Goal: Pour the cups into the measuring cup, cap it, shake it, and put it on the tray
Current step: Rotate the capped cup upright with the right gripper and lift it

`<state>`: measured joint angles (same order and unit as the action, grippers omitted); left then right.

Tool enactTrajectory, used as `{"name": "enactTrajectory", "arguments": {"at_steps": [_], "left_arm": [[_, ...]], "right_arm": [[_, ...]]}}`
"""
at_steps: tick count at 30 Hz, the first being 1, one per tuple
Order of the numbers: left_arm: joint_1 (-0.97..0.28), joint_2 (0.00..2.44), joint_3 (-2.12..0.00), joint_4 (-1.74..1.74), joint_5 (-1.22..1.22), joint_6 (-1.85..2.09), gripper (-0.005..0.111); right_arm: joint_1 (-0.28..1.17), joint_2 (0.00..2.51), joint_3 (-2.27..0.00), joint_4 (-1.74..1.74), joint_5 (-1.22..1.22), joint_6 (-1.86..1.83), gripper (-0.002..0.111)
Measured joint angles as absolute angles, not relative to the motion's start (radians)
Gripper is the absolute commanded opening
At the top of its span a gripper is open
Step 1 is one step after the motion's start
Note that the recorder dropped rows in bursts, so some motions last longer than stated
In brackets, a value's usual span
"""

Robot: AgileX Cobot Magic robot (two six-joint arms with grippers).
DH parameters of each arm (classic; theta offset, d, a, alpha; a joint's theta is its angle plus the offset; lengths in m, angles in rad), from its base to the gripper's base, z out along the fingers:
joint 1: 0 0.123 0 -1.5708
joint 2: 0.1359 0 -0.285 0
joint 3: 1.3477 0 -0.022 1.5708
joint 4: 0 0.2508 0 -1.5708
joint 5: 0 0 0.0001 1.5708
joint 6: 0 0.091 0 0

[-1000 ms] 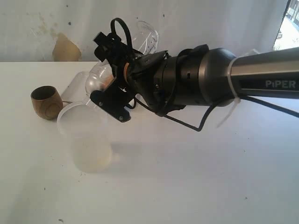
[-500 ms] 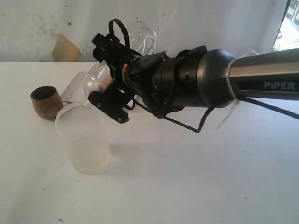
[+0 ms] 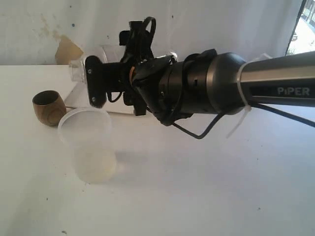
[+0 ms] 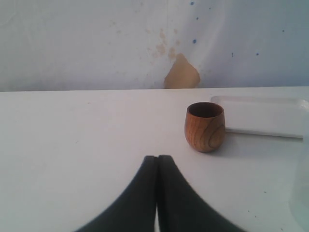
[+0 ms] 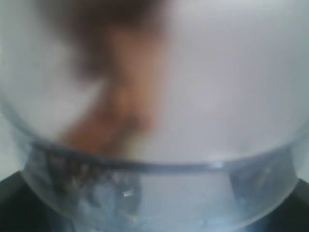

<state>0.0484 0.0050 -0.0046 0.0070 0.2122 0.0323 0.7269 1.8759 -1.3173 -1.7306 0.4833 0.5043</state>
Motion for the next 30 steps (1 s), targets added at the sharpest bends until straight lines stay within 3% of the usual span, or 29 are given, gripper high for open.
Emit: {"name": "enactTrajectory", "arguments": {"at_steps": [15, 22, 30], "left_arm": [[0.048, 0.005, -0.005, 0.007, 0.212, 0.032, 0.000], [0.048, 0.005, -0.005, 0.007, 0.212, 0.032, 0.000], [0.048, 0.005, -0.005, 0.007, 0.212, 0.032, 0.000]], "right_arm": [[0.725, 1.876, -1.317, -1.731, 0.429, 1.283, 0.000], [0.647, 1.876, -1.376, -1.728, 0.147, 1.617, 0.000], [0.552, 1.880, -1.456, -1.732, -0.013, 1.700, 0.000]]}}
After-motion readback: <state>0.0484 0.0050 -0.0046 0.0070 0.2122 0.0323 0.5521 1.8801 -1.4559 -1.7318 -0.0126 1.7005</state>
